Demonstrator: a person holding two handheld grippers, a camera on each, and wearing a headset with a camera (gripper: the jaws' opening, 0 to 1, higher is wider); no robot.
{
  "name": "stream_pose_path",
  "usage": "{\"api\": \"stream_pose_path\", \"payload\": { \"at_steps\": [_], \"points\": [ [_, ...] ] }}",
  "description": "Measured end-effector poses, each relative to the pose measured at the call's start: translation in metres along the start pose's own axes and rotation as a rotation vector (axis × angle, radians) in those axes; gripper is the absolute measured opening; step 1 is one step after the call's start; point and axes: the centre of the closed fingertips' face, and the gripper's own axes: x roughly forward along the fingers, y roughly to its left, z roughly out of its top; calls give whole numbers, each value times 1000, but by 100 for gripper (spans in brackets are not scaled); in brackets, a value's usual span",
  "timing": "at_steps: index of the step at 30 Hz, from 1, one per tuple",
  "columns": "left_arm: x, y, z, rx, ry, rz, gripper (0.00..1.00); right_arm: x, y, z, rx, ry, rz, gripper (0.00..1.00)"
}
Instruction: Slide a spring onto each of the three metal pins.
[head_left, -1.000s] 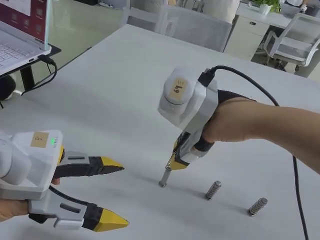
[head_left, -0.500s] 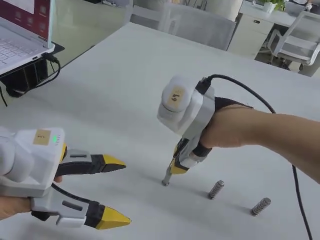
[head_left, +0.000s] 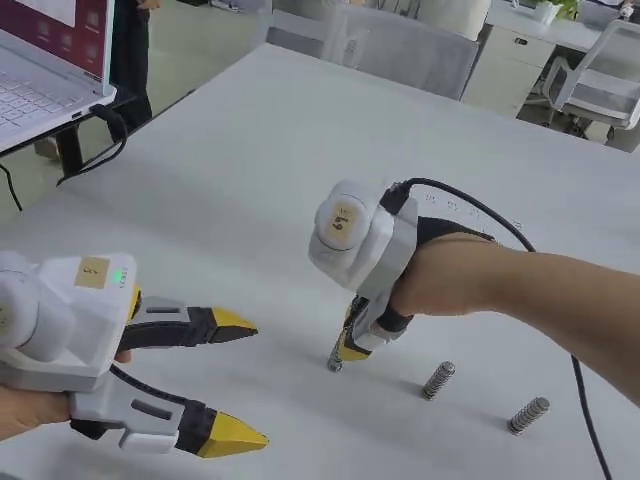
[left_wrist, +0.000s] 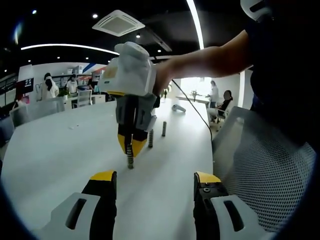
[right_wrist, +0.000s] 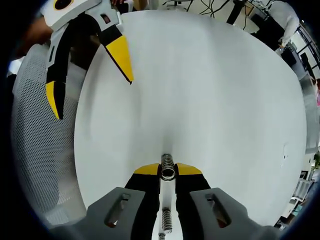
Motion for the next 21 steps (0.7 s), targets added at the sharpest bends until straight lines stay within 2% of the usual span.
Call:
{"api": "stream_pose_path", "payload": {
  "at_steps": [9, 21],
  "points": [
    [0, -1, -2, -5, 4, 0, 58, 8, 1, -3, 9, 3, -6, 8],
    [2, -2, -1, -2, 8, -8, 58, 9, 1, -2, 21, -16, -11, 9]
  ]
}}
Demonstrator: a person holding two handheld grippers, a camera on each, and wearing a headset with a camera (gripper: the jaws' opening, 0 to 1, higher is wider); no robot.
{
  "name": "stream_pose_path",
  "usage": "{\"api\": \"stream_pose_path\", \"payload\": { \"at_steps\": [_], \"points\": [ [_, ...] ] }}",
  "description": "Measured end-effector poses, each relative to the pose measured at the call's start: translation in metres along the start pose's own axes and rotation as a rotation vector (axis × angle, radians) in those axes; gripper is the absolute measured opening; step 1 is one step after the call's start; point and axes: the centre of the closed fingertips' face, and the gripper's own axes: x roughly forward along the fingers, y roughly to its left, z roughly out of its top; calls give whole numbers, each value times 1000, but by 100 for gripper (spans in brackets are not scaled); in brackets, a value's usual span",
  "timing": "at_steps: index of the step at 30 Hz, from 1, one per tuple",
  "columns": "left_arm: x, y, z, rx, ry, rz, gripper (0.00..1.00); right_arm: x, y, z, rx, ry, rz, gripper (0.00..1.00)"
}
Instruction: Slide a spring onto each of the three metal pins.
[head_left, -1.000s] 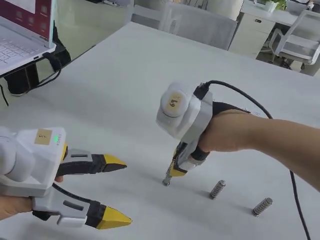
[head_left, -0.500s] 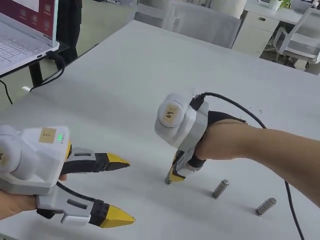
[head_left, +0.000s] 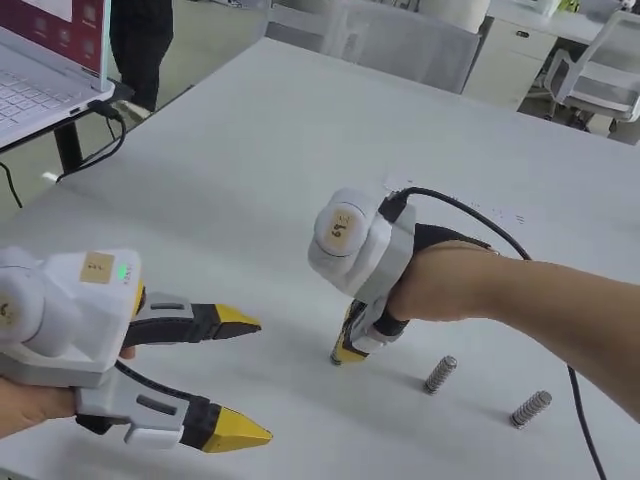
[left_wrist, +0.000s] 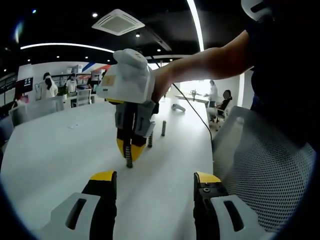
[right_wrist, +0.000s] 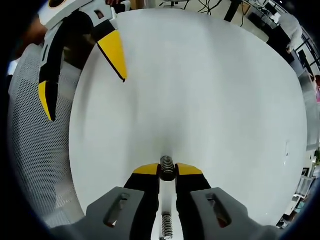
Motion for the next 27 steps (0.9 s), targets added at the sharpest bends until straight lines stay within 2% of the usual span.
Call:
{"api": "stream_pose_path", "payload": {
  "at_steps": [7, 17, 27],
  "points": [
    [0, 0, 0, -1, 4, -3, 58, -3, -2, -1, 20, -23, -4, 16],
    [4, -1, 1, 0, 10, -14, 58, -7, -5, -15, 77, -47, -1, 18],
    [8, -2, 1, -4, 18, -22, 58, -15, 9, -28, 130, -91, 3, 18]
  ]
}}
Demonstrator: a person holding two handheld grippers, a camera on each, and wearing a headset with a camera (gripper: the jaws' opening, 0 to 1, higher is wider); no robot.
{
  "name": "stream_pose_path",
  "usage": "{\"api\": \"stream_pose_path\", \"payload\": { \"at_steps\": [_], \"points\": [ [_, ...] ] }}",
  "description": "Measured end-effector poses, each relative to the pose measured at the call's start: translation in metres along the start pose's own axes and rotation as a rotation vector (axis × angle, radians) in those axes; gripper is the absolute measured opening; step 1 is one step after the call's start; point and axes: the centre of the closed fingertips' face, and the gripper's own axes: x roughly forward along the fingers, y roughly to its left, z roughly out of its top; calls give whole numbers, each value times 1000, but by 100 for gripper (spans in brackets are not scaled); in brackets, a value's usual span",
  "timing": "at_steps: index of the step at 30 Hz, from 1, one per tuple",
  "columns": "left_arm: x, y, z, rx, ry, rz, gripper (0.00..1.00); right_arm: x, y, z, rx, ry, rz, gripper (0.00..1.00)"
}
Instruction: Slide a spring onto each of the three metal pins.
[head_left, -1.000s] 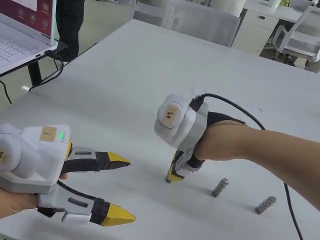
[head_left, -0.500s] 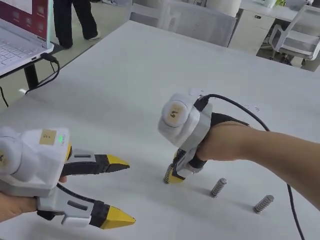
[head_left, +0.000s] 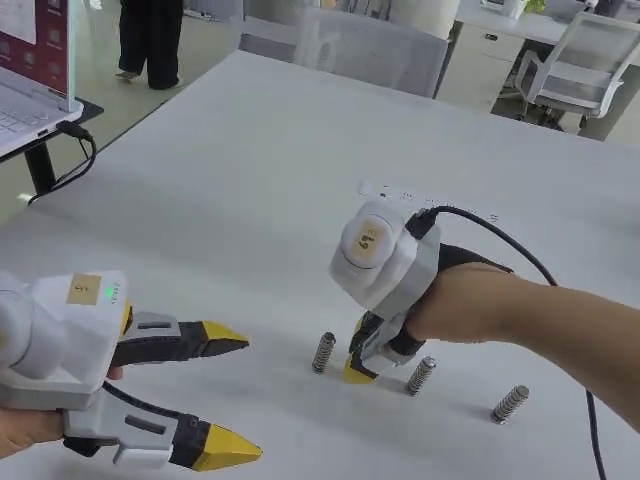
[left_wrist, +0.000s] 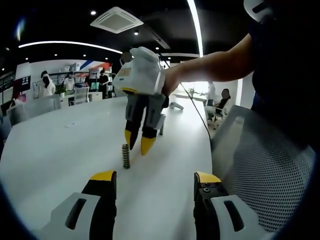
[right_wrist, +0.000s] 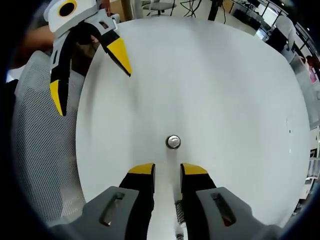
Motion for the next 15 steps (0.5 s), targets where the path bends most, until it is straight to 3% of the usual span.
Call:
{"api": "stream_pose_path", "payload": {
  "at_steps": [15],
  "points": [
    [0, -4, -1, -2, 1, 0, 59, -12, 33, -18, 87, -90, -1, 18]
  ]
}}
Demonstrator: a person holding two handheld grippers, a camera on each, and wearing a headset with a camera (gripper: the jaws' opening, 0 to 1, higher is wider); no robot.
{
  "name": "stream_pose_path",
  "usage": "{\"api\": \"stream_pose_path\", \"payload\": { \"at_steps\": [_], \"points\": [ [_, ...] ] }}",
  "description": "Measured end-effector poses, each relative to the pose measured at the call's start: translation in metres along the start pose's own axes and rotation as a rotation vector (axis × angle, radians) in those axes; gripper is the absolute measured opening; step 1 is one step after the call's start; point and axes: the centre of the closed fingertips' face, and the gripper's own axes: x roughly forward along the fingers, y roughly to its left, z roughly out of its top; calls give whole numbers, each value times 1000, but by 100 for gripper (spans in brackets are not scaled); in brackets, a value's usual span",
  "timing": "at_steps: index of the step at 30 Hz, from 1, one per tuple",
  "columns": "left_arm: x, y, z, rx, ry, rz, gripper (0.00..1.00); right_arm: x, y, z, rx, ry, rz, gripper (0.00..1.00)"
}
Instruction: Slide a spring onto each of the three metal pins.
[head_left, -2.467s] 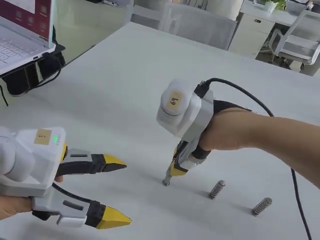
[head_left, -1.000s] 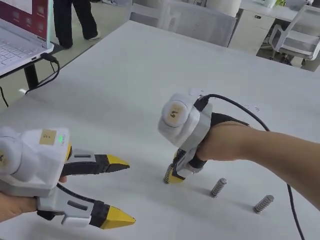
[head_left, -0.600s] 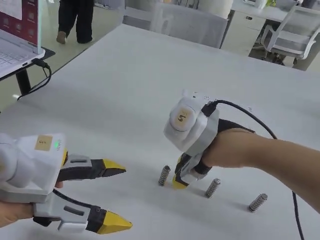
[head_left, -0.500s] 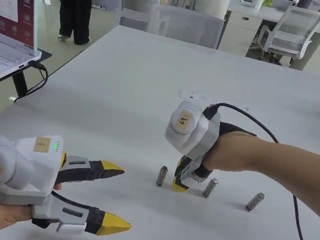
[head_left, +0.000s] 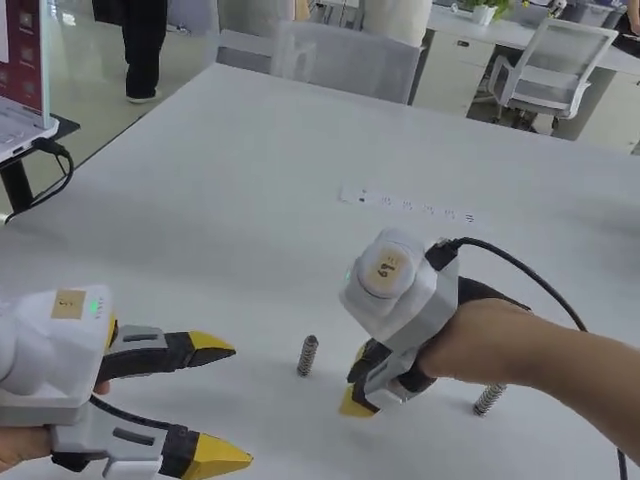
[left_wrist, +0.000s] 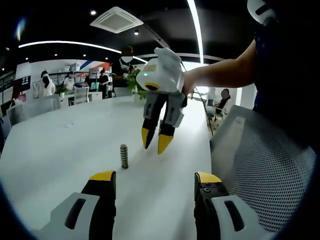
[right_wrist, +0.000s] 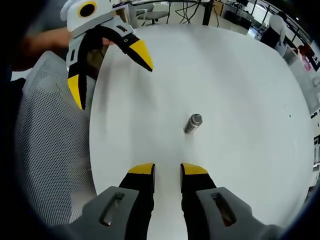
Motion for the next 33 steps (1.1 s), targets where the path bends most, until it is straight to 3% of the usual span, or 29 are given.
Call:
{"api": "stream_pose_path", "payload": {
  "at_steps": [14, 33],
  "points": [
    [7, -9, 6, -2, -11, -7, 60, -23, 15, -40, 104, -76, -47, 18],
    [12, -17, 11, -14, -19, -13, 60, -57, 16, -89, 293, -193, -133, 20]
  ]
}}
